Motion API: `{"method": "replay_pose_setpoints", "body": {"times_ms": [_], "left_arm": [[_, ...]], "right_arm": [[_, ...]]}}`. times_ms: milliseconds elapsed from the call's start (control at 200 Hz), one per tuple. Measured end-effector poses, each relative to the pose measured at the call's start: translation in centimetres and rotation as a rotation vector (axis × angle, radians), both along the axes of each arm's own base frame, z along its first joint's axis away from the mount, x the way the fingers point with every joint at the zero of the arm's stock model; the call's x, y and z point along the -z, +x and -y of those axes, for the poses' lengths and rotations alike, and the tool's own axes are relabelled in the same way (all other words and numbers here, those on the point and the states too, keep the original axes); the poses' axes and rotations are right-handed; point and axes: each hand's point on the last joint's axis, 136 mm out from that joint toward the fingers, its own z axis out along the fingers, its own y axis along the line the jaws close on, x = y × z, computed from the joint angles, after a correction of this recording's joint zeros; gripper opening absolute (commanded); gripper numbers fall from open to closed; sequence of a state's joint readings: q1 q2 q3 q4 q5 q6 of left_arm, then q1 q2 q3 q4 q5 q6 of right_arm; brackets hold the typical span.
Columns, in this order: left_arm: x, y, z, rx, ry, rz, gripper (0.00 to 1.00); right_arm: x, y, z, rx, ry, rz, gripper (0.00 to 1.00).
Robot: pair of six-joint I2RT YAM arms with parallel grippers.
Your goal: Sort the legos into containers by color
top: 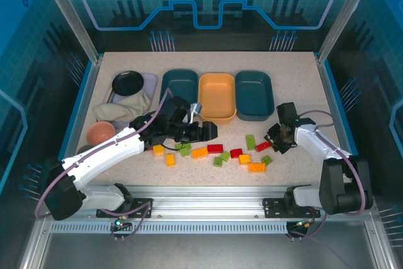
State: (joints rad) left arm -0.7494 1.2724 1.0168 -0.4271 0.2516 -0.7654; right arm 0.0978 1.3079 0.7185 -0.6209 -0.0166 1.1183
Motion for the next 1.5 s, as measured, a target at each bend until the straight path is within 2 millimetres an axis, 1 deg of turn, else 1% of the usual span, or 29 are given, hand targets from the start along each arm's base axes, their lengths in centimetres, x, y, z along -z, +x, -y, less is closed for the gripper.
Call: {"method": "replay_pose_setpoints", "body": {"times_ms": [90,190,250,305,355,395,465,530,575,600,620,720,815,870,925,975,1035,1100,1175,1270,1330,1406,1436,1486,1501], "left_arm": [[-0.3,0.1,0.1,-0.010,-0.008,-0.005,0.85],[-1.6,0.7,0.4,-0.021,-0.023,0.014,0.85],[-3.0,1.4,0.8,-0.030,-0.038,0.038,0.85],[-4.4,2.2,1.3,-0.037,-0.055,0.061,0.85],[-5.4,3.0,1.7,-0.046,-0.067,0.074,0.85],[-6.0,3.6,1.9,-0.054,-0.075,0.081,0.85],[-6.5,4.9,2.2,-0.075,-0.075,0.078,0.85],[-6.3,6.1,2.3,-0.102,-0.067,0.061,0.85],[-6.1,7.0,2.3,-0.116,-0.059,0.050,0.85],[-5.9,7.4,2.4,-0.124,-0.054,0.042,0.85],[-5.7,7.6,2.4,-0.129,-0.050,0.035,0.85],[-4.7,8.7,2.5,-0.154,-0.033,-0.002,0.84],[-3.8,9.2,2.5,-0.173,-0.011,-0.033,0.84],[-3.5,9.2,2.5,-0.181,-0.002,-0.049,0.83],[-3.1,9.1,2.4,-0.185,0.010,-0.063,0.83],[-2.9,9.0,2.2,-0.188,0.020,-0.071,0.83],[-2.7,8.8,2.0,-0.190,0.029,-0.079,0.83],[-2.5,8.7,1.9,-0.191,0.037,-0.085,0.83],[-2.3,8.6,1.7,-0.196,0.050,-0.091,0.83],[-1.8,8.3,1.2,-0.206,0.072,-0.100,0.83],[-1.4,7.8,0.5,-0.219,0.092,-0.116,0.83],[-0.9,6.8,-0.8,-0.250,0.127,-0.144,0.83],[-0.6,6.3,-1.4,-0.266,0.140,-0.157,0.82],[-0.2,5.2,-2.6,-0.290,0.160,-0.180,0.82],[0.1,4.8,-3.0,-0.301,0.166,-0.187,0.82]], "right_arm": [[-1.9,1.1,0.3,-0.011,-0.026,0.041,0.12],[-5.2,3.1,0.7,-0.037,-0.065,0.122,0.13],[-7.6,5.1,0.7,-0.070,-0.094,0.184,0.13],[-9.8,7.3,0.6,-0.101,-0.116,0.237,0.13],[-11.1,9.5,0.5,-0.131,-0.139,0.269,0.13],[-11.5,11.1,0.3,-0.156,-0.153,0.277,0.12],[-11.3,14.1,-0.1,-0.200,-0.174,0.269,0.12],[-10.0,16.6,-0.4,-0.241,-0.189,0.237,0.12],[-8.7,18.4,-0.7,-0.270,-0.197,0.208,0.12],[-8.0,19.1,-0.8,-0.280,-0.200,0.195,0.13],[-7.2,19.7,-0.9,-0.293,-0.201,0.176,0.13],[-3.8,21.6,-1.3,-0.339,-0.197,0.098,0.17],[-1.5,22.3,-1.7,-0.370,-0.186,0.032,0.30],[-0.6,22.4,-1.8,-0.384,-0.183,0.004,0.39],[-0.2,22.2,-2.0,-0.400,-0.184,-0.014,0.47],[-0.2,22.0,-2.2,-0.406,-0.183,-0.024,0.54],[-0.4,21.9,-2.5,-0.424,-0.186,-0.027,0.58],[-0.9,22.0,-2.8,-0.440,-0.189,-0.015,0.61],[-1.8,22.2,-3.2,-0.455,-0.194,0.006,0.62],[-3.9,22.2,-3.7,-0.475,-0.200,0.050,0.62],[-6.2,22.1,-4.1,-0.493,-0.210,0.101,0.62],[-10.0,21.9,-5.0,-0.525,-0.227,0.194,0.62],[-11.7,21.5,-5.6,-0.542,-0.232,0.236,0.62],[-14.5,20.2,-6.8,-0.587,-0.242,0.318,0.62],[-15.0,19.9,-7.0,-0.597,-0.243,0.334,0.62]]}}
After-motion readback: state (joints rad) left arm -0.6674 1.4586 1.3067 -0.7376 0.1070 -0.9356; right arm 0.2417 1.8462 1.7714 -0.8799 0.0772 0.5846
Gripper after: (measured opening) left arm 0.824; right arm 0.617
